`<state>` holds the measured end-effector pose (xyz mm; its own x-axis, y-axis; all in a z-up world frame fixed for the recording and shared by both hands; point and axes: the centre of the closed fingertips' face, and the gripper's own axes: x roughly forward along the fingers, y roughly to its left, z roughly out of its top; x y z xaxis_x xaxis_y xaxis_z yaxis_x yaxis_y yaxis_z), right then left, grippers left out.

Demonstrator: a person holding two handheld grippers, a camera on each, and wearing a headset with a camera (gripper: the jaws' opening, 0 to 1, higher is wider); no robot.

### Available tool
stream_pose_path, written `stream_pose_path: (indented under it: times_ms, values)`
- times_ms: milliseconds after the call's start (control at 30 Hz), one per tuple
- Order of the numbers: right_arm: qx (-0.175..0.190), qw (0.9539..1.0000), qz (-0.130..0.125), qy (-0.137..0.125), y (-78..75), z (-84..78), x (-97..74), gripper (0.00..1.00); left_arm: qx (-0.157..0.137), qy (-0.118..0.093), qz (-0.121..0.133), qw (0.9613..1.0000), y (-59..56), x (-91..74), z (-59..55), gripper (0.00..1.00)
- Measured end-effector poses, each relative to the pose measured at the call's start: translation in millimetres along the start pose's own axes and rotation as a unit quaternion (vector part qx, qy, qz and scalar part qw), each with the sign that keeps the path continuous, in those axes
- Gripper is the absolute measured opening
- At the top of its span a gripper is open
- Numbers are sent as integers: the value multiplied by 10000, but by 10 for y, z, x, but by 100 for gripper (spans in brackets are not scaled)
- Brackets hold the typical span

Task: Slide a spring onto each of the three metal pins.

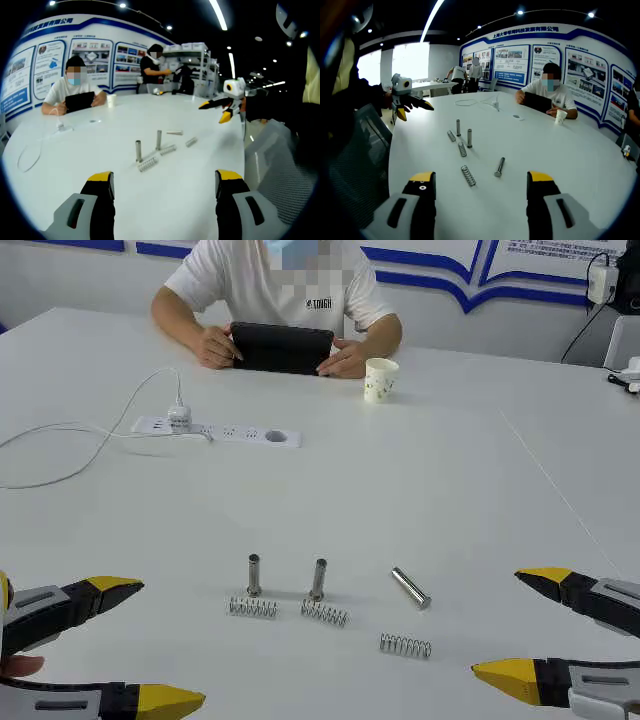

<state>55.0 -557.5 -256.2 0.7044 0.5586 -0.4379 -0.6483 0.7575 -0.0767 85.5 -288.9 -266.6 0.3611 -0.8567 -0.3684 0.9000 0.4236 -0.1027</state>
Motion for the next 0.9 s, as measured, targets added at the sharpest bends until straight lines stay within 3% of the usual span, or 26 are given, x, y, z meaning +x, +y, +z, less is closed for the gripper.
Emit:
stream_pose_path:
  times_ms: [900]
  values:
    - [78,10000,-34,12,15,36,29,72,-37,2,-3,10000,1,8,-16,83]
